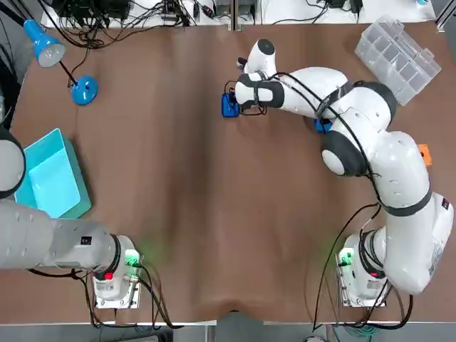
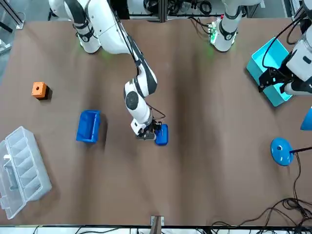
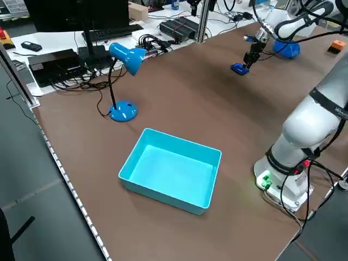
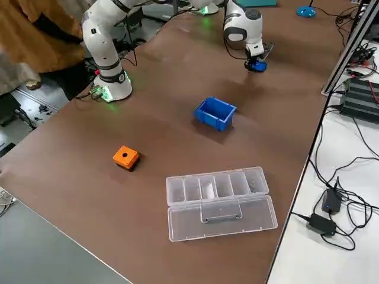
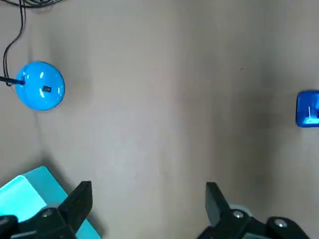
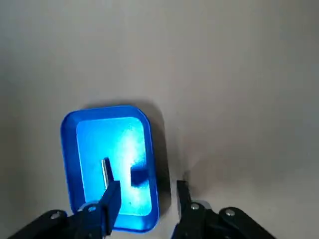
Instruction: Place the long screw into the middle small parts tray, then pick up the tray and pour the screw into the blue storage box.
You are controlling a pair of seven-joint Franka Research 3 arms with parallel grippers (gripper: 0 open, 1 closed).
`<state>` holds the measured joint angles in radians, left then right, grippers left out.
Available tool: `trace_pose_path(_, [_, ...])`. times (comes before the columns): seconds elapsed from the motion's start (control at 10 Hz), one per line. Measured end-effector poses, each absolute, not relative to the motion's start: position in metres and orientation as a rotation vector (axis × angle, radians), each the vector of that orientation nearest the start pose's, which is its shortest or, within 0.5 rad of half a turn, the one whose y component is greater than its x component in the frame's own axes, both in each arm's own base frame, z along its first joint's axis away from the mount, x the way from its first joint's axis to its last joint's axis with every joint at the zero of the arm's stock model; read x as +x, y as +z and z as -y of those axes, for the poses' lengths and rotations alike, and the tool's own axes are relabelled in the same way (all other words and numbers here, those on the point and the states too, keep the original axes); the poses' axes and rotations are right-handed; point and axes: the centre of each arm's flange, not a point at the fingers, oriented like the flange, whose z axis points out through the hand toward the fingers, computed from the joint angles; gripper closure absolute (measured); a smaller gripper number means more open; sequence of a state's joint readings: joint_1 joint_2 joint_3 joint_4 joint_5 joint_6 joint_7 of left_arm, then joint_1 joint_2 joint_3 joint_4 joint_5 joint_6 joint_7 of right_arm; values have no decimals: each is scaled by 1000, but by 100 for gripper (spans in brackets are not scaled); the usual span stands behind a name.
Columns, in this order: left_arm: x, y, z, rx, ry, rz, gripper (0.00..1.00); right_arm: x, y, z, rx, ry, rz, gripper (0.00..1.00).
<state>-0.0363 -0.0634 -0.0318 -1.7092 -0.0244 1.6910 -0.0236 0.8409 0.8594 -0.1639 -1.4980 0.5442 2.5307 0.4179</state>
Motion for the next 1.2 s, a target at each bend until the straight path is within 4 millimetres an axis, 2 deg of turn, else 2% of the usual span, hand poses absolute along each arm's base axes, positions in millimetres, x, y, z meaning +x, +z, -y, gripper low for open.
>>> trace_pose_path(0.3, [541, 603, 40, -3164, -31, -77, 0, 558, 177, -472, -2836, -64, -125, 50])
trace_pose_path(0.5, [542, 601, 39, -3164, -27, -75, 0, 558, 177, -473, -2836, -65, -124, 58])
trace_pose_path(0.8, [543, 600, 34, -3164, -22, -59, 0, 558, 175, -474, -2838, -63, -122, 60])
trace_pose_path(0.9, [544, 599, 32, -3165, -21, -51, 0, 558, 175, -473, -2839, -62, -122, 63])
trace_pose_path(1.1, [544, 599, 29, -3165, -21, -45, 0, 558, 174, -473, -2840, -62, -119, 78])
trace_pose_path(1.2, [544, 599, 29, -3165, -22, -45, 0, 558, 173, -474, -2840, -63, -116, 89])
